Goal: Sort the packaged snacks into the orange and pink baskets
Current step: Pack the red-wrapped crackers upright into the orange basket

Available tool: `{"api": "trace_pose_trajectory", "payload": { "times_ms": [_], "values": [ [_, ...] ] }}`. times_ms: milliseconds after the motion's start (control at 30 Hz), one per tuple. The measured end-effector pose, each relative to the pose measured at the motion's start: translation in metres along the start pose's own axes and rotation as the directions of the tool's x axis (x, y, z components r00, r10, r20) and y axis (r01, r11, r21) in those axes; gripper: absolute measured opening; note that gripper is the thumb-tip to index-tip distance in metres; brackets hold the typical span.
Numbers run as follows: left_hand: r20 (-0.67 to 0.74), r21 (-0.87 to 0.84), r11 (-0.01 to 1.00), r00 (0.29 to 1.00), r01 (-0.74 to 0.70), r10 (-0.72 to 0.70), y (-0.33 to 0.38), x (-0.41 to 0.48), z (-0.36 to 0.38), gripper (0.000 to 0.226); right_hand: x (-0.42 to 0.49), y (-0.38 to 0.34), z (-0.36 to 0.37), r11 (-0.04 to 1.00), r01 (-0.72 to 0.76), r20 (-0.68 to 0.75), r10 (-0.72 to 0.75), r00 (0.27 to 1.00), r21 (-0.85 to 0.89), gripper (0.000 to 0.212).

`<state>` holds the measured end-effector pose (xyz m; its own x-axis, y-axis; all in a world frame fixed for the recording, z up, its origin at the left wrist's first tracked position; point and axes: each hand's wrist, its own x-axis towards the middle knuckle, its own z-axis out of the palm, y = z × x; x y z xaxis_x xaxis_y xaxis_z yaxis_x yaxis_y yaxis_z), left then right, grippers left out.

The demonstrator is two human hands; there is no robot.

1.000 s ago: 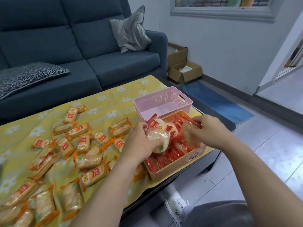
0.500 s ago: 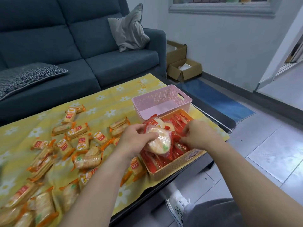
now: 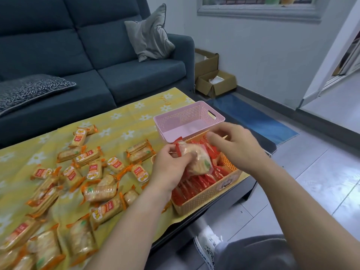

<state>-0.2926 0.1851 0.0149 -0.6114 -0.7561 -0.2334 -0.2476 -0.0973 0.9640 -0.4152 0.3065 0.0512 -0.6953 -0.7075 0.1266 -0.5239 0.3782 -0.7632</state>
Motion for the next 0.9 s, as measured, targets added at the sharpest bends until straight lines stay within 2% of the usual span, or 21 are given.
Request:
{"api": "trace_pose_trajectory", "payload": {
  "times_ms": [67, 167, 233, 333, 367, 400, 500, 567, 633, 700, 767, 833, 900],
  "values": [
    [0.064, -0.122, 0.992, 0.997, 0.041, -0.034, 0.002, -0.003, 0.009, 0.022, -0.009, -0.010, 0.004, 0.994, 0.036, 0.158, -0.020, 0.987, -0.101, 0.037],
    [0.195, -0.253, 0.964, 0.980, 0.088, -0.038, 0.009, -0.008, 0.019, 0.020, -0.011, -0.005, 0.005, 0.986, 0.044, 0.173, -0.016, 0.985, -0.160, 0.053],
    [0.278, -0.348, 0.928, 0.960, 0.132, -0.032, 0.013, -0.008, 0.020, 0.022, -0.009, 0.000, -0.004, 0.997, -0.021, 0.133, 0.030, 0.991, -0.069, 0.046],
    [0.385, -0.402, 0.899, 0.923, 0.174, -0.007, 0.019, -0.009, 0.020, 0.024, -0.003, 0.012, -0.012, 0.996, -0.083, 0.050, 0.081, 0.995, 0.040, 0.012],
    [0.375, -0.377, 0.913, 0.927, 0.156, -0.004, 0.020, -0.009, 0.019, 0.024, -0.001, 0.017, -0.013, 0.992, -0.107, 0.015, 0.106, 0.994, 0.064, 0.004],
    [0.336, -0.347, 0.930, 0.942, 0.121, 0.003, 0.021, -0.009, 0.019, 0.023, 0.002, 0.023, -0.013, 0.982, -0.155, -0.004, 0.156, 0.988, 0.106, 0.004],
    [0.078, -0.218, 0.976, 0.996, -0.017, 0.035, 0.021, -0.001, 0.010, 0.018, 0.008, 0.037, -0.019, 0.920, -0.305, 0.054, 0.302, 0.952, 0.245, 0.011],
    [-0.116, -0.054, 0.994, 0.989, -0.094, 0.087, 0.015, 0.008, 0.003, 0.016, 0.009, 0.044, -0.023, 0.930, -0.288, 0.031, 0.289, 0.957, 0.226, 0.022],
    [-0.215, 0.113, 0.983, 0.963, -0.142, 0.164, 0.006, 0.015, -0.002, 0.012, 0.010, 0.049, -0.025, 0.962, -0.192, -0.013, 0.198, 0.980, 0.195, 0.022],
    [-0.207, 0.319, 0.935, 0.951, -0.159, 0.232, -0.004, 0.022, -0.004, 0.017, 0.012, 0.054, -0.027, 0.987, -0.111, -0.031, 0.115, 0.993, 0.116, 0.024],
    [-0.136, 0.496, 0.858, 0.965, -0.130, 0.225, -0.011, 0.026, -0.006, 0.037, 0.016, 0.058, -0.029, 0.994, -0.070, -0.065, 0.065, 0.996, -0.083, 0.037],
    [-0.075, 0.594, 0.798, 0.981, -0.100, 0.178, -0.013, 0.026, -0.007, 0.051, 0.018, 0.056, -0.029, 0.979, -0.065, -0.057, 0.055, 0.997, -0.192, 0.049],
    [-0.040, 0.643, 0.760, 0.988, -0.090, 0.151, -0.015, 0.026, -0.006, 0.051, 0.018, 0.056, -0.027, 0.964, -0.053, 0.020, 0.060, 0.998, -0.259, 0.054]
  ]
}}
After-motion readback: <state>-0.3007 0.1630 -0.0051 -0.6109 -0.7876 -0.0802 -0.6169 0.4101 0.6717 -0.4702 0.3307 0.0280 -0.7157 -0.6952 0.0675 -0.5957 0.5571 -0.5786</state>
